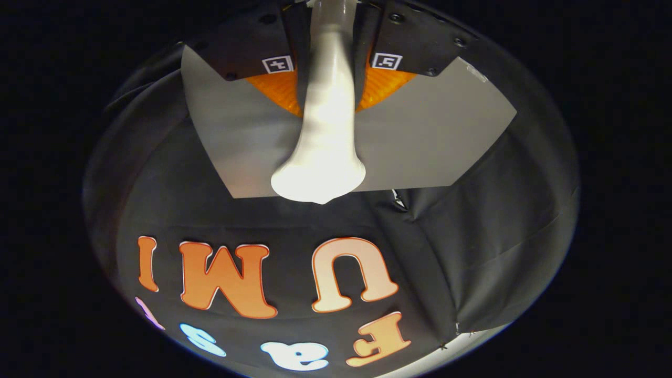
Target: Iron the clothes twice with a garment steamer, once on the left side and once on the right side.
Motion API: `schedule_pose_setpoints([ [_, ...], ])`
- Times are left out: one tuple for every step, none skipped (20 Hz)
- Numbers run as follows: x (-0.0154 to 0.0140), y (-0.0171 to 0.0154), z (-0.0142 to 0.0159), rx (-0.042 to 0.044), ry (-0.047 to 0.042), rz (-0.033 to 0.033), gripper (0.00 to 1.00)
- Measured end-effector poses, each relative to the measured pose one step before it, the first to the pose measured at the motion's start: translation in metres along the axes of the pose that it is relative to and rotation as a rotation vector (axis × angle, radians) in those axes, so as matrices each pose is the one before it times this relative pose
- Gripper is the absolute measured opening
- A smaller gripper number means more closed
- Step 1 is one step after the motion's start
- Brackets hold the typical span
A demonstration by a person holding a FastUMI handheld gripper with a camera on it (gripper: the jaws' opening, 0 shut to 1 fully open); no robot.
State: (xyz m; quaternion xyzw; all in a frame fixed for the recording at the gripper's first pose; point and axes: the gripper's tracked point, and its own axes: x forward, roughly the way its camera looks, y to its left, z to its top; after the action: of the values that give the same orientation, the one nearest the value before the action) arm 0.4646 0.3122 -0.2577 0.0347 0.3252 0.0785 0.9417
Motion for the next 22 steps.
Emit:
schedule_pose_setpoints([
  [-0.01071, -0.00153, 0.00541, -0.03431, -0.03777, -0.00241, 0.40],
  [-0.01301, -0.00057, 0.00296, -0.03312, -0.03398, 0.00052, 0.40],
  [-0.01687, 0.00313, 0.00481, -0.02001, -0.03383, 0.01500, 0.40],
  [-0.01833, 0.00604, 0.00497, -0.00960, -0.02718, 0.02830, 0.40],
  [-0.02115, 0.00653, 0.00453, -0.00118, -0.02538, 0.03396, 0.40],
  [-0.02025, 0.00566, 0.00811, 0.00404, -0.02782, 0.02921, 0.40],
  [-0.02175, 0.00214, 0.00924, -0.00258, -0.02314, 0.02460, 0.40],
  [-0.01947, 0.00395, 0.00821, -0.00596, -0.02792, 0.02284, 0.40],
  [-0.02009, 0.00451, 0.00587, -0.00698, -0.02187, 0.02251, 0.40],
  [-0.01979, 0.00426, 0.00730, -0.00225, -0.02432, 0.02060, 0.40],
  [-0.01979, 0.00330, 0.00667, -0.00319, -0.02316, 0.01583, 0.40],
  [-0.01806, 0.00189, 0.00692, -0.00562, -0.02073, 0.01069, 0.40],
  [-0.02128, 0.00170, 0.00809, -0.00529, -0.02235, 0.00826, 0.39],
  [-0.01797, -0.00070, 0.00572, -0.00524, -0.01963, 0.00641, 0.39],
  [-0.01906, -0.00160, 0.00514, -0.00742, -0.02242, 0.00279, 0.39],
  [-0.01738, -0.00247, 0.00735, -0.01217, -0.02637, -0.00076, 0.39],
  [-0.01918, -0.00303, 0.00852, -0.01474, -0.02673, -0.00422, 0.39],
  [-0.01799, -0.00454, 0.00785, -0.01481, -0.02420, -0.00724, 0.39],
  [-0.01812, -0.00781, 0.00707, -0.01007, -0.02247, -0.01431, 0.39],
  [-0.01660, -0.00846, 0.00511, -0.01014, -0.01995, -0.01750, 0.39],
  [-0.01622, -0.00986, 0.00462, -0.00777, -0.01695, -0.01795, 0.39],
  [-0.01242, -0.00914, 0.00361, -0.00412, -0.01137, -0.01827, 0.40],
])
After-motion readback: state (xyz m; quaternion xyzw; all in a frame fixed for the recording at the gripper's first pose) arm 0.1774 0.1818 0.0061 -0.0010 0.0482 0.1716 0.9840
